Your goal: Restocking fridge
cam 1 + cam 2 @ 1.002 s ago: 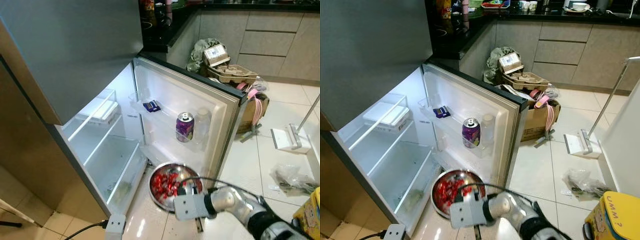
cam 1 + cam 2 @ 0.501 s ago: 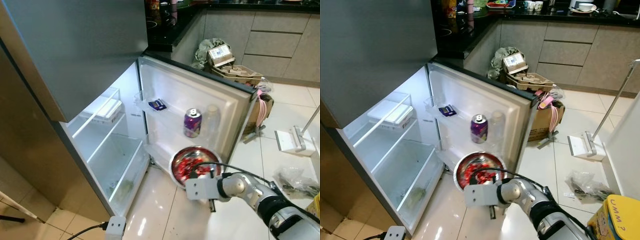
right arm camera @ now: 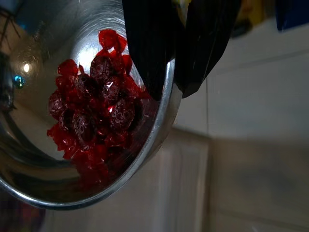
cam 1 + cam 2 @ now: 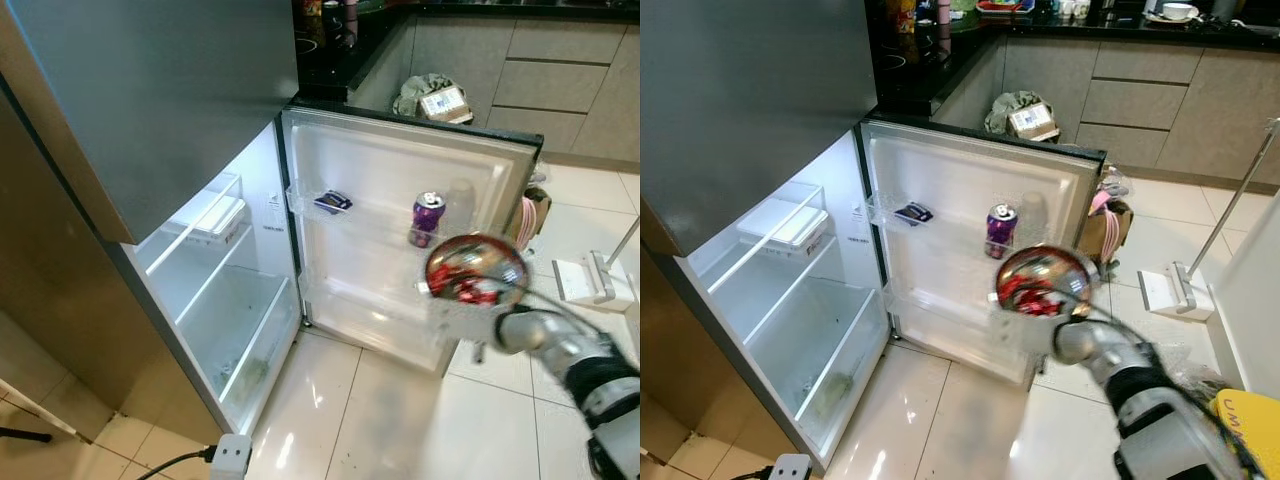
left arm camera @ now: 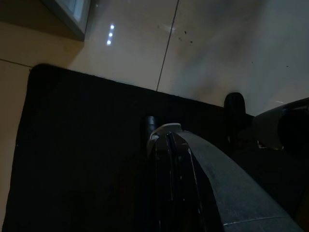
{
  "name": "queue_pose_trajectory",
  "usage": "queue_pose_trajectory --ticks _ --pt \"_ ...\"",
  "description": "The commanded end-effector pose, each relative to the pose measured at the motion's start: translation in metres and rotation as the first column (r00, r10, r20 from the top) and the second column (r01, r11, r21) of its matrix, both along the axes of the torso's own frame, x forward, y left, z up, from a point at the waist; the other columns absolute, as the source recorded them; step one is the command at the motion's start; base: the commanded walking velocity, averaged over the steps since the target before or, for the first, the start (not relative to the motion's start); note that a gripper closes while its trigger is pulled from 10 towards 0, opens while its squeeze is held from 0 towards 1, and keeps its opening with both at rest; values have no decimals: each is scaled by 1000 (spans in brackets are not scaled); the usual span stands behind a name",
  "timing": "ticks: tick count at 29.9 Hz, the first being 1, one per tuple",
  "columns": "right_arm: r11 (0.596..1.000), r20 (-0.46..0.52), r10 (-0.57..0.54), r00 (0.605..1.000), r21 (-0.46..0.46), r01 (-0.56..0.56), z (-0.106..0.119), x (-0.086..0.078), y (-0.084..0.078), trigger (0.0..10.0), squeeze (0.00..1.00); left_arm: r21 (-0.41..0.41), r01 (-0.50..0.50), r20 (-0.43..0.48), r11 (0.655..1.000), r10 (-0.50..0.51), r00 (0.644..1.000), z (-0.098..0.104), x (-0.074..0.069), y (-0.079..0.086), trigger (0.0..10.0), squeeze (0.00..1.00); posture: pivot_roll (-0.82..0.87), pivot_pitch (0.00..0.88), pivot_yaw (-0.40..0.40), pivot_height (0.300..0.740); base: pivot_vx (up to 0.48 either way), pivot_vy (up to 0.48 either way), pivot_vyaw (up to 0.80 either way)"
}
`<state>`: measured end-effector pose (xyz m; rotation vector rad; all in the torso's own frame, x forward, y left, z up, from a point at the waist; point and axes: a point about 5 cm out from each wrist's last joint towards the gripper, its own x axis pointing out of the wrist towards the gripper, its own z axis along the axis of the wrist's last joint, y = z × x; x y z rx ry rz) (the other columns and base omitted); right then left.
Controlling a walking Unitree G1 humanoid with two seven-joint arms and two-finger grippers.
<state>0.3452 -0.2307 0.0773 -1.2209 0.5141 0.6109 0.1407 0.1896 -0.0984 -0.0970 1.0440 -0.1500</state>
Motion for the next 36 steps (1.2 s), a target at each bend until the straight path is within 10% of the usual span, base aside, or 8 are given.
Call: queue_pose_trajectory --ticks 1,18,20,28,36 --pt "999 10 -53 999 6 53 -3 -3 -9 10000 0 2 6 -18 1000 -6 1000 -2 -5 -1 10000 0 -40 0 -25 740 0 0 0" --pt "923 -161 -302 939 198 331 -93 -80 -9 10000 0 4 29 -2 1000 -29 1000 -1 -1 -2 10000 0 -39 0 -16 740 0 0 0" --pt "854 -286 -383 879 252 454 -123 -116 0 10000 0 4 29 3 1000 -29 1000 0 0 -3 10000 0 -34 0 -19 740 0 0 0" --pt "783 -411 -497 764 166 599 -158 -178 -1 10000 0 5 31 9 1000 -31 999 0 0 -2 10000 0 -30 0 -19 740 0 0 0" --pt "670 -515 -572 639 157 726 -172 -212 -1 10000 0 -9 63 0 998 -63 998 -1 -4 -5 10000 0 -24 0 -16 740 0 0 267"
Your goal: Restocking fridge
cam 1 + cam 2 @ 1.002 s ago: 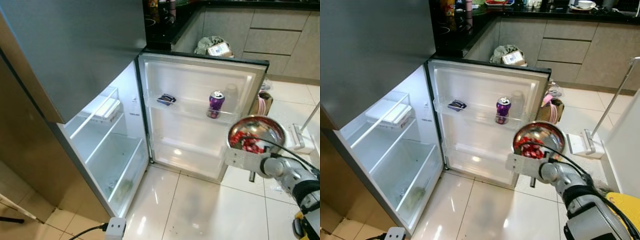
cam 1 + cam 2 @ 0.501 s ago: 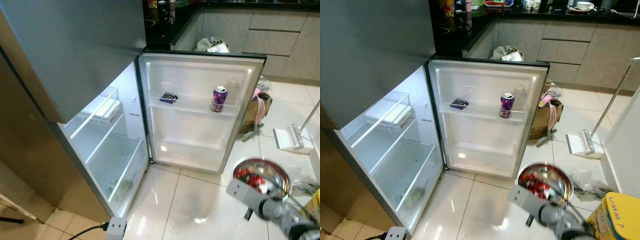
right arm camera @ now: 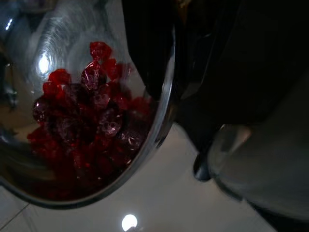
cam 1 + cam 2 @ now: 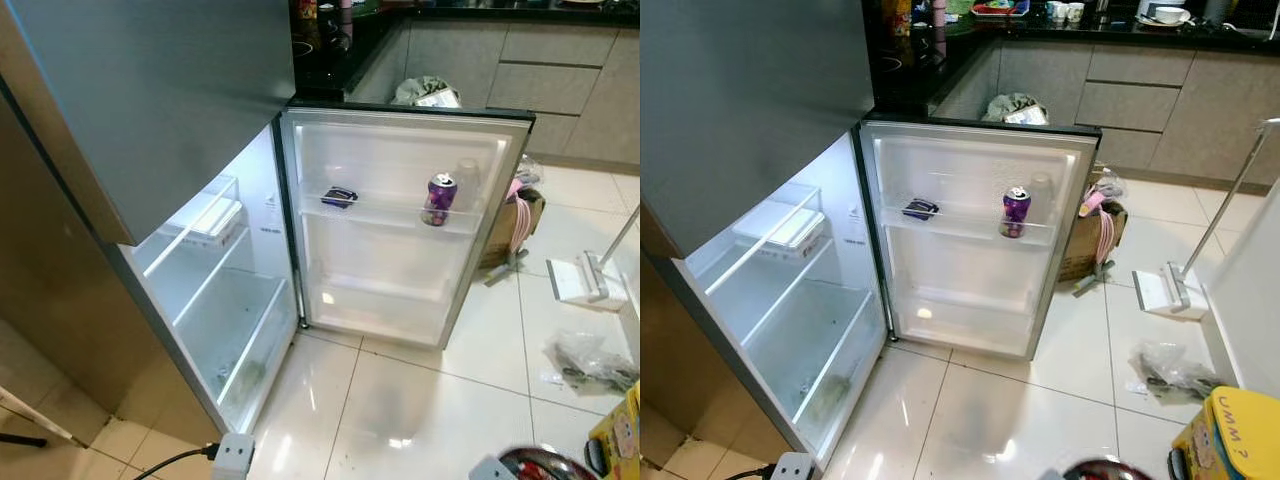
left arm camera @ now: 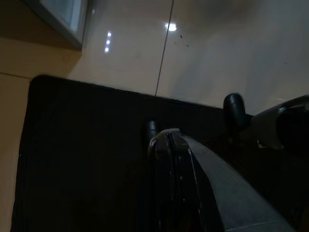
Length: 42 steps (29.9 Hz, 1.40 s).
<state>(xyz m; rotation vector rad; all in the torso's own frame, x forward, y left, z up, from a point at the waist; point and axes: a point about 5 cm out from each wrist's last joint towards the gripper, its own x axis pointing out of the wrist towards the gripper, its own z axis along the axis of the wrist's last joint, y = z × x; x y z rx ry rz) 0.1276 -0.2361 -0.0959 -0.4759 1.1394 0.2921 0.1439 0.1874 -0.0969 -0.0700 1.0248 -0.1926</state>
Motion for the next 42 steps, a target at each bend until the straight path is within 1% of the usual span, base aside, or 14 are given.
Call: queue_pose_trajectory --ticks 1,6,12,17,25,36,42 --pt "1000 5 -3 1000 18 3 0 2 5 10000 0 -10 22 -24 1000 -22 999 -3 -8 -3 10000 0 -24 0 -16 740 0 0 700" --pt "1000 -8 6 1000 8 -6 -1 -1 5 10000 0 -2 28 -21 1000 -28 999 -3 -7 -3 10000 0 -19 0 -17 740 0 0 700" --pt "1000 -12 16 1000 3 -16 -2 -1 5 10000 0 9 32 -17 999 -32 999 -2 -5 -1 10000 0 -17 0 -17 740 0 0 700" --pt "1000 -12 28 1000 13 -27 -2 0 9 10000 0 14 29 -10 999 -29 1000 -1 -2 0 10000 0 -18 0 -15 740 0 0 700" --pt "999 -37 40 999 17 -39 -5 -6 13 10000 0 8 17 -11 1000 -17 1000 -1 -2 -2 10000 0 -19 0 -15 740 0 0 701" --pt "999 -39 39 998 18 -39 -5 -6 12 10000 0 10 14 -13 1000 -14 1000 -2 -3 -2 10000 0 -20 0 -10 740 0 0 700" --pt "999 -38 44 998 25 -43 -5 -5 15 10000 0 14 15 -16 1000 -15 1000 -2 -4 -1 10000 0 -17 0 -9 740 0 0 700"
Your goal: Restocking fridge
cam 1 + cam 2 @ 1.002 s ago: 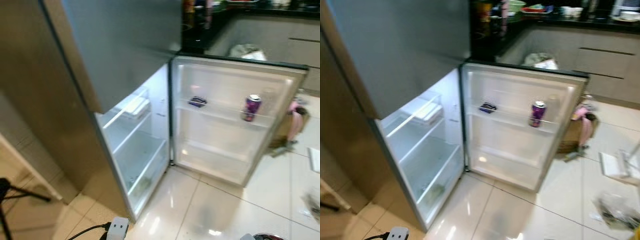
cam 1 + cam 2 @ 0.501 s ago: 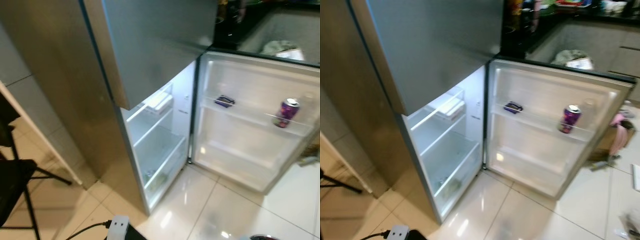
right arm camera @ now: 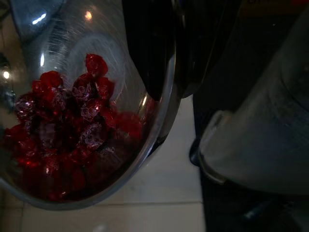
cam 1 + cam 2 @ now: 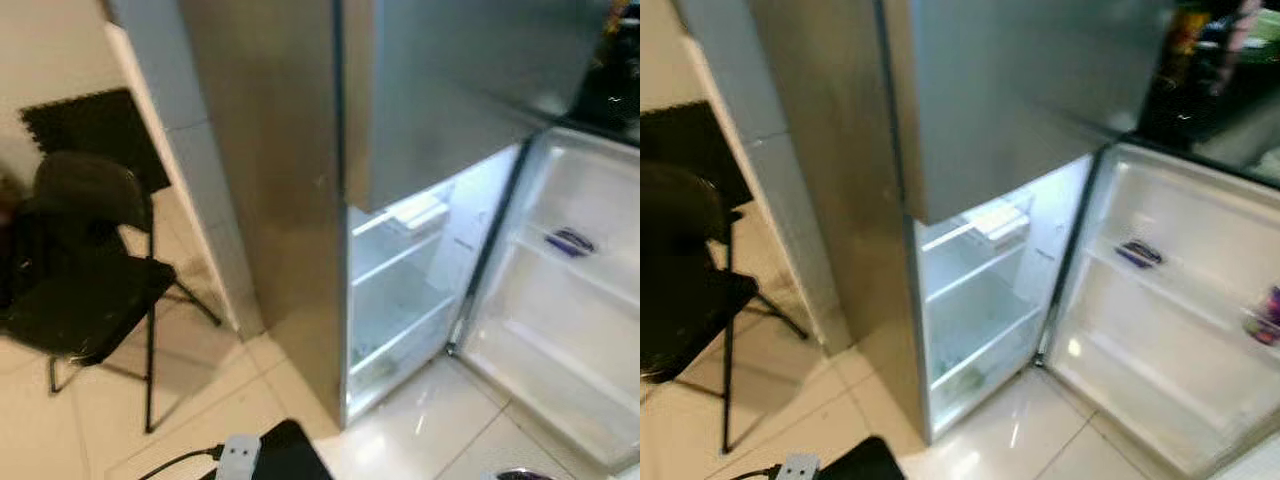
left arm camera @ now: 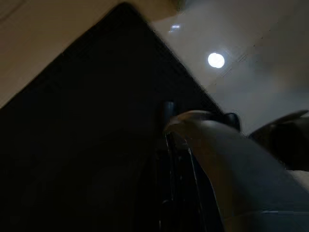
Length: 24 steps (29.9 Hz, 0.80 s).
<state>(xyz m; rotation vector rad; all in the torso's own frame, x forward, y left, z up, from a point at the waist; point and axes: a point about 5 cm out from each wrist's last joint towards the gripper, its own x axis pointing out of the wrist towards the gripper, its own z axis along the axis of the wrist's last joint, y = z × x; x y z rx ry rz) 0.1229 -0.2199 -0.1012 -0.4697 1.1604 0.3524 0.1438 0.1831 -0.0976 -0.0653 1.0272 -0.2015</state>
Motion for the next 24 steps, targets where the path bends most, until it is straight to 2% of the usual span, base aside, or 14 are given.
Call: queue_pose_trajectory --ticks 1,12,17,24 --pt "1000 -3 4 1000 -3 -4 0 -1 -1 10000 0 14 6 -14 1000 -5 1000 -1 -4 3 10000 0 -17 0 -7 740 0 0 700" --pt "1000 -1 17 1000 -9 -17 -1 -5 0 10000 0 8 12 -23 1000 -12 1000 -2 -5 3 10000 0 -21 0 -6 740 0 0 695" --pt "1000 3 5 1000 -17 -5 -1 -6 -1 10000 0 4 18 -26 1000 -18 999 -2 -5 1 10000 0 -21 0 -7 740 0 0 0" --pt "1000 10 11 1000 -18 -11 0 -3 -1 10000 0 -9 18 -35 1000 -18 999 -2 -6 -1 10000 0 -21 0 -10 740 0 -310 0"
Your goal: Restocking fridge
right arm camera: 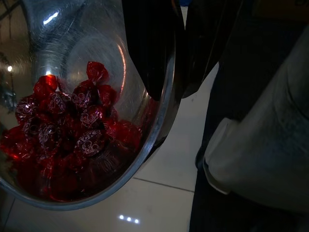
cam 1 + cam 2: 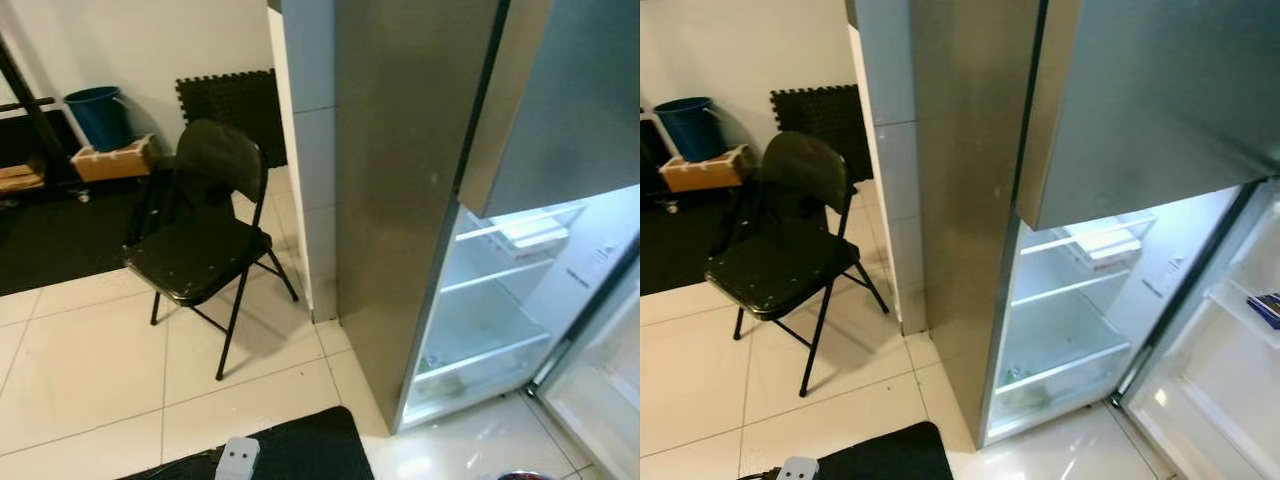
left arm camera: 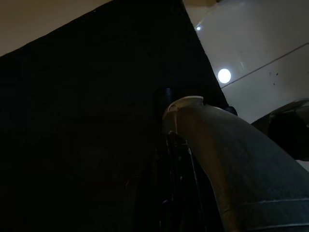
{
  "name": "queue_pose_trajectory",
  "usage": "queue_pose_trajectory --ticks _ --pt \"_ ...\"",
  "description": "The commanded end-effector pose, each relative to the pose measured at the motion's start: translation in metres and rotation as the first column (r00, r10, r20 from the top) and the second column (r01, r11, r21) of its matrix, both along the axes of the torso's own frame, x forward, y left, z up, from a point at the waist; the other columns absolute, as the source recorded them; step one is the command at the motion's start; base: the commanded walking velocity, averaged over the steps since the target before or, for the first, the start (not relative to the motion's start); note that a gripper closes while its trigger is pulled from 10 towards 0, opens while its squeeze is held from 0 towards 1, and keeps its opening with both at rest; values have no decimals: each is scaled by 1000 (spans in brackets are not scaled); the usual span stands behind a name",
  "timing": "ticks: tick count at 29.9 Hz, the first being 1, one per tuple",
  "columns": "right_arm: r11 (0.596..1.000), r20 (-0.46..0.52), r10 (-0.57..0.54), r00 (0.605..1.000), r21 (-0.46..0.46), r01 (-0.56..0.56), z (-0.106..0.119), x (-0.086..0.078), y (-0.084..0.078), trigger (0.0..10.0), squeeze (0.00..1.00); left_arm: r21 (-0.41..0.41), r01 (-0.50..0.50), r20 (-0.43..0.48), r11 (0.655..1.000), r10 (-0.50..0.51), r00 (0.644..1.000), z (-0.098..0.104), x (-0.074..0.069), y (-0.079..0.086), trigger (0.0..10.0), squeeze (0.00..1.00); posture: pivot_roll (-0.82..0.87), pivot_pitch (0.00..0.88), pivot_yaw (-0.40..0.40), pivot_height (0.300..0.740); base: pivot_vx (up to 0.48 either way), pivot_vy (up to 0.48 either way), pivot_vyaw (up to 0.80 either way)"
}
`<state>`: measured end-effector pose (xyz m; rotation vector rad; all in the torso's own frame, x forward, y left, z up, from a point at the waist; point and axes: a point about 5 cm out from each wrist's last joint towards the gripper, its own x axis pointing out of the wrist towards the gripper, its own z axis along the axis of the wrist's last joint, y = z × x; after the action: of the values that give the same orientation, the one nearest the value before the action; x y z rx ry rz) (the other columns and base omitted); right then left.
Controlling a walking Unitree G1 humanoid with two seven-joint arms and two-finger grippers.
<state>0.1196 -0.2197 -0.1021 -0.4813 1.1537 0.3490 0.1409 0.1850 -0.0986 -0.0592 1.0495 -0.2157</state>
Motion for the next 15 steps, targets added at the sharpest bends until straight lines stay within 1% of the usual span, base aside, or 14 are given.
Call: queue_pose_trajectory --ticks 1,12,15 --pt "1000 2 7 1000 -9 -7 0 1 -2 10000 0 -10 1 -13 1000 -1 1000 -1 -3 -3 10000 0 -21 0 -10 740 0 -337 0" --pt "1000 -2 12 1000 -6 -12 0 0 -2 10000 0 -22 -4 -12 1000 4 1000 -1 -3 -4 10000 0 -22 0 -11 740 0 -337 0" --pt "1000 -9 29 1000 -9 -29 0 -1 -2 10000 0 -23 -3 -13 1000 3 1000 -1 -3 -4 10000 0 -23 0 -11 740 0 -337 0"
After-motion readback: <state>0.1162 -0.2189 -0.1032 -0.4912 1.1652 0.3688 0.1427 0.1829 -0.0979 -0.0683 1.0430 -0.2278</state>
